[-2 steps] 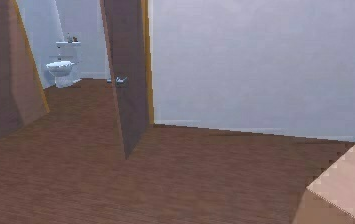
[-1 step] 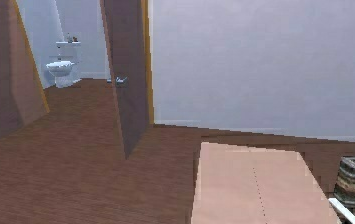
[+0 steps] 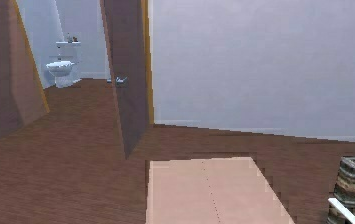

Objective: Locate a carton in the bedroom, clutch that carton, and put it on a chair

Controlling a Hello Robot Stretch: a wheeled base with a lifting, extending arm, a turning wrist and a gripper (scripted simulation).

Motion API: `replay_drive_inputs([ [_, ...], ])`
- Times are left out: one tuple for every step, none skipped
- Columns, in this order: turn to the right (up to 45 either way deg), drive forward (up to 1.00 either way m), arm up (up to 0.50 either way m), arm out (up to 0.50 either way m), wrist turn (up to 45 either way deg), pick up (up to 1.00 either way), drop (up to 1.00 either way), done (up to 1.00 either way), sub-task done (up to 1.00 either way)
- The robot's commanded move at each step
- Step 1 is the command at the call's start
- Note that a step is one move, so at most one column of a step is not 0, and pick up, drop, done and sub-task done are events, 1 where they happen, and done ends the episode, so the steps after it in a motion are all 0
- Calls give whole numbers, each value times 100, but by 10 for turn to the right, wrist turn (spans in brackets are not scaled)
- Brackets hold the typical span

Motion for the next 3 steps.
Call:
replay_drive_inputs([
  [0,0,0,-18,0,0,0,0,0],
  [-450,0,0,0,0,0,0,0,0],
  [-300,0,0,0,0,0,0,0,0],
])
